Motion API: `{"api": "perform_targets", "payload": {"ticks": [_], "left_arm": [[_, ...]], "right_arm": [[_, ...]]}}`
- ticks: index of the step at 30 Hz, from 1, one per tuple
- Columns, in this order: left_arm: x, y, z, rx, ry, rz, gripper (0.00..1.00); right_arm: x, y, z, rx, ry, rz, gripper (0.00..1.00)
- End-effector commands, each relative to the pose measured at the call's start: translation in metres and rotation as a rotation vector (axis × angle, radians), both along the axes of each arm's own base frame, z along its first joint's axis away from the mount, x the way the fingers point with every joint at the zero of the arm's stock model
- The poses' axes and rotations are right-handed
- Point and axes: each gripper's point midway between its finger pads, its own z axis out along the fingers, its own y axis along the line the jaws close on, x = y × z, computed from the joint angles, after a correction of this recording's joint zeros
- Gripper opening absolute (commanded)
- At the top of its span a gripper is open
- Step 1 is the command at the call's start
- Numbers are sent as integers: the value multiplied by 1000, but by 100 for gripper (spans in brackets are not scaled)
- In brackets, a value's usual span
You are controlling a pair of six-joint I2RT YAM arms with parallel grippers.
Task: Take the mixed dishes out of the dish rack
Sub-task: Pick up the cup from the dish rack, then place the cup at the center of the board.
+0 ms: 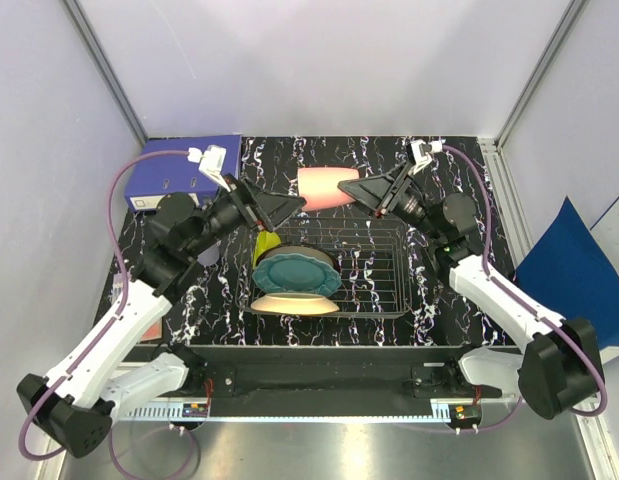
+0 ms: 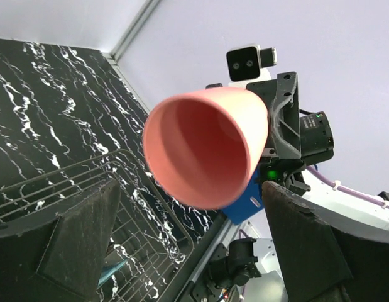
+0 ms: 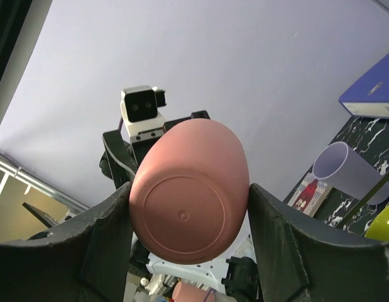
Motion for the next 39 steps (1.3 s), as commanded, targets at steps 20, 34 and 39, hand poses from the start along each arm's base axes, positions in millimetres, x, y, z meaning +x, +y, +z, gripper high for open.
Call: {"api": "perform_targets", "payload": {"ticks": [20,34,39], "left_arm": [[-13,-5,35,-73,-118,-70,23],[34,172,0,500,239,881,0],[45,209,-46,712,438,977,0]], "right_arm": [[-20,58,-10,-70,-49,145,37],[13,-40,-121,-665,235,-445,100],[8,-61,-149,-760,285,-509,100]]}}
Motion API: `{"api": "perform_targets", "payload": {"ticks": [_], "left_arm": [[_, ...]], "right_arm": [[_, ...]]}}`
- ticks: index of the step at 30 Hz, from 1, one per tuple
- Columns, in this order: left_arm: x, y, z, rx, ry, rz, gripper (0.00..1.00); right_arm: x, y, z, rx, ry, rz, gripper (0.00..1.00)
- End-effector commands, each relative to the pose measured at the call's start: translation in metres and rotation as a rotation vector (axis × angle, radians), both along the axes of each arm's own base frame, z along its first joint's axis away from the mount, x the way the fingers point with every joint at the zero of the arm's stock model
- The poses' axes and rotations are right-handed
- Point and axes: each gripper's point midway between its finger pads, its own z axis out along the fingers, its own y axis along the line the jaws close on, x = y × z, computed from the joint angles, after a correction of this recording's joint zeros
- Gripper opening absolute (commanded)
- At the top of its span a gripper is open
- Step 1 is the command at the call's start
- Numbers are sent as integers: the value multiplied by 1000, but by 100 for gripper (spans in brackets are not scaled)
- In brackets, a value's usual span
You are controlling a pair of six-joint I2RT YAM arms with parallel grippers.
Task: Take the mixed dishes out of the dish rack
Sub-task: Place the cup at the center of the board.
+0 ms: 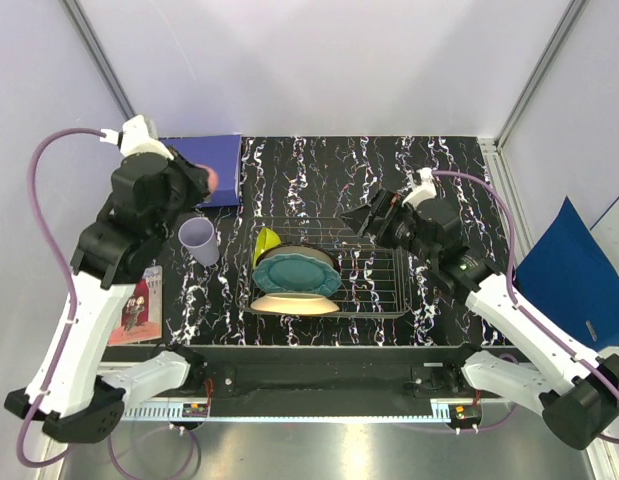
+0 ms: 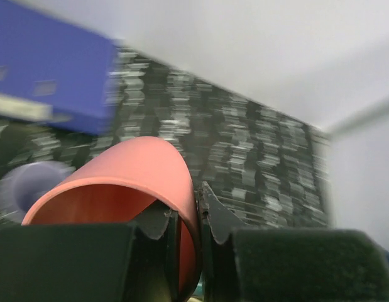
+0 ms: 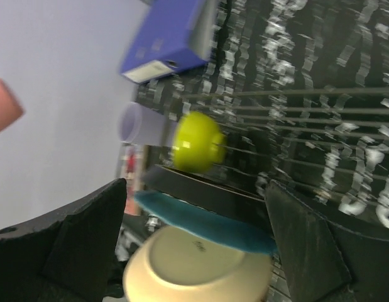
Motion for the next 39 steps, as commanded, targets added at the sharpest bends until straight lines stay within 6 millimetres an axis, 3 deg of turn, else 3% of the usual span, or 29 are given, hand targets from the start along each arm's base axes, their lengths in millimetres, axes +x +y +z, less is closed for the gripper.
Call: {"api": "perform_targets", "payload": {"ticks": [1,7,13,18,30,33,34,35,39], "left_arm": [[6,63,-78,223,332,218,0],[28,77,-119,222,460,247,0],[49,73,-154,240,540,240,0],[62,72,-177,252,580,241,0],[72,82,-233,203,671,244,0],[74,86,-228,197,655,244,21],[74,87,-224,204,645,242,36],[75,88,-219,204,633,244,43],[81,88,-179,193,530,242,71]], "right_arm": [[-1,-35,-39,-192,66,-122,100],[-6,-46,-47,-239,56,-137,100],[-11,-53,-52,-261,41,-139,100],[-15,-54,-67,-279,64,-132,100],[-14,-55,-82,-306,74,-126,100],[-12,-53,-84,-308,80,-124,100],[-12,-52,-84,-305,78,-122,100],[-11,-51,-85,-303,83,-122,100],[-10,-49,-85,-299,85,-117,100]]}}
